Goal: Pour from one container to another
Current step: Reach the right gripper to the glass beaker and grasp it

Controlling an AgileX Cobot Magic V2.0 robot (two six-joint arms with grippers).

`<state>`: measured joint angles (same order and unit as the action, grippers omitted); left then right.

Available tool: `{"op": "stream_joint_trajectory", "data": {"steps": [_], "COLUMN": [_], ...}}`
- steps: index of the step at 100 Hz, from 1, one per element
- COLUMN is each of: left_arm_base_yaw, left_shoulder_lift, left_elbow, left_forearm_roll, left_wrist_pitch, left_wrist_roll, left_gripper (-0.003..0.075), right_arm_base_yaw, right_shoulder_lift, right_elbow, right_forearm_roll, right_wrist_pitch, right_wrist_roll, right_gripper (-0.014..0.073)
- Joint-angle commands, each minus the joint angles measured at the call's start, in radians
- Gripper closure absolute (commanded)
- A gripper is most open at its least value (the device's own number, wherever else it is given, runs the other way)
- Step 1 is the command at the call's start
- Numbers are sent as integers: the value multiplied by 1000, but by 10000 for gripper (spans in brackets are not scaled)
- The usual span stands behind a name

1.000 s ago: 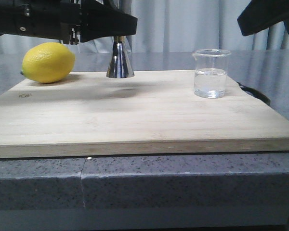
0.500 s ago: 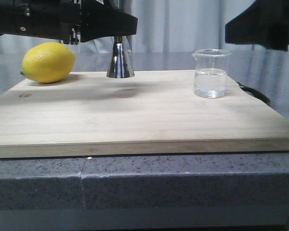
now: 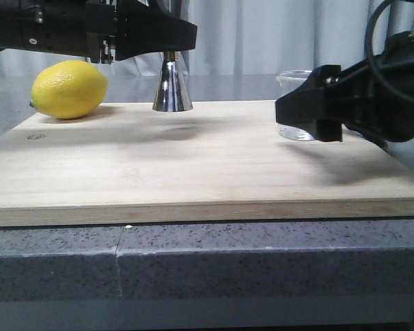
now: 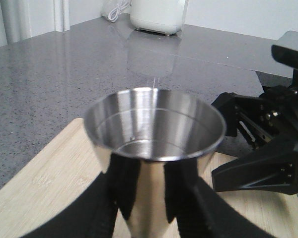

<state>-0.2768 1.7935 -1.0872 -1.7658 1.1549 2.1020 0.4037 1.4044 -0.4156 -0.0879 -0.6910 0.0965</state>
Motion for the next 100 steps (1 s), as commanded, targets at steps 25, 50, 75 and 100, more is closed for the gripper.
{"op": "stream_joint_trajectory", "data": {"steps": [25,50,75,100], "left_arm_base_yaw": [-8,-8,-8,-8], "left_shoulder_lift": [-40,-40,-40,-40], "left_elbow": [-29,-29,-29,-29], "left_forearm_roll": [-99,-99,-99,-99], "left_wrist_pitch": [90,90,90,90], "left_wrist_roll": [-8,-8,-8,-8], "left_gripper": [514,514,514,514], "right_arm_base_yaw": [-2,-2,-2,-2], "right_shoulder_lift": [144,163,163,141], "right_elbow": [-22,-40,-40,-40], "right_forearm_roll": [27,28,28,32], "right_wrist_pitch": [-369,-381,-368,-361], "right_wrist_roll": [-115,-115,-115,-115], "right_gripper": [61,68,282,302]}}
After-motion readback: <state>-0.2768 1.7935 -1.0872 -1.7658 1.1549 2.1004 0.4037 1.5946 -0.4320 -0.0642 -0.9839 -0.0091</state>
